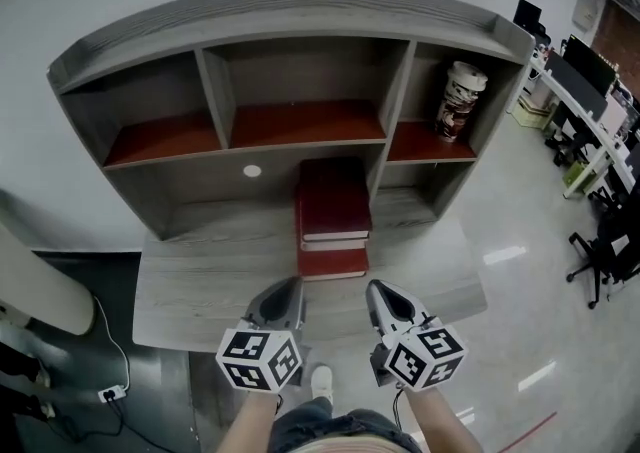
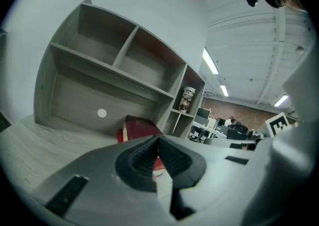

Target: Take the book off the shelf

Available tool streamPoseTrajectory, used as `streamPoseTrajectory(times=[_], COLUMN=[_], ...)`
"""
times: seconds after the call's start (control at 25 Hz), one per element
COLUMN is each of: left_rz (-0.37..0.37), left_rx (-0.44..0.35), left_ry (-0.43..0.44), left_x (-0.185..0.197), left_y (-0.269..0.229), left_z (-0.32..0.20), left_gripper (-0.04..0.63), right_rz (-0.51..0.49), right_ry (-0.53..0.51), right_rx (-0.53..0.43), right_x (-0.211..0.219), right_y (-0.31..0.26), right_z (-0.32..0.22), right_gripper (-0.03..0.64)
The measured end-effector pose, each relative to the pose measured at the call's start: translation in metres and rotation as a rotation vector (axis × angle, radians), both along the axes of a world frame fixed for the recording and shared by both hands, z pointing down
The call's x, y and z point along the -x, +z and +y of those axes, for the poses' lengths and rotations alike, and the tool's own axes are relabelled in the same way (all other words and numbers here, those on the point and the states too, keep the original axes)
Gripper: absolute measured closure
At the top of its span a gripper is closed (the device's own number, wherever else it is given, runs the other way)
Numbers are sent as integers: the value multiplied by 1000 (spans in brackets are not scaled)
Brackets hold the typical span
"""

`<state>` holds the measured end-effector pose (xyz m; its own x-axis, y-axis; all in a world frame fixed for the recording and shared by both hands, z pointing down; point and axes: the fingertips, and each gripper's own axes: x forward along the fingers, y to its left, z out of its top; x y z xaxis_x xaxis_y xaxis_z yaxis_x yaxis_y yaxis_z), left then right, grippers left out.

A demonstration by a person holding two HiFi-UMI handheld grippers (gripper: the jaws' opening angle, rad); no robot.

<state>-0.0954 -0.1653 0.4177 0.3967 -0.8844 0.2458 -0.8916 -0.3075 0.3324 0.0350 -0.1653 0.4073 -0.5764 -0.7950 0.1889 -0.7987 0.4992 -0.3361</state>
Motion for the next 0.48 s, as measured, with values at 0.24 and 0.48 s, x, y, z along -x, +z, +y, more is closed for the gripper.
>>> streamPoseTrajectory(times=[0.24, 0.48], left_rz=[0, 6], left_rx=[30, 69], left_ry=[14, 24], left_x=[8, 11], left_y=[7, 15], left_z=[-38, -70], left_gripper=[583, 583], right_rz=[22, 42], right_ry=[62, 96], right_rx=[33, 89], right_x=[-7, -15], right_y=[4, 10], right_z=[-35, -63], right_gripper=[614, 499])
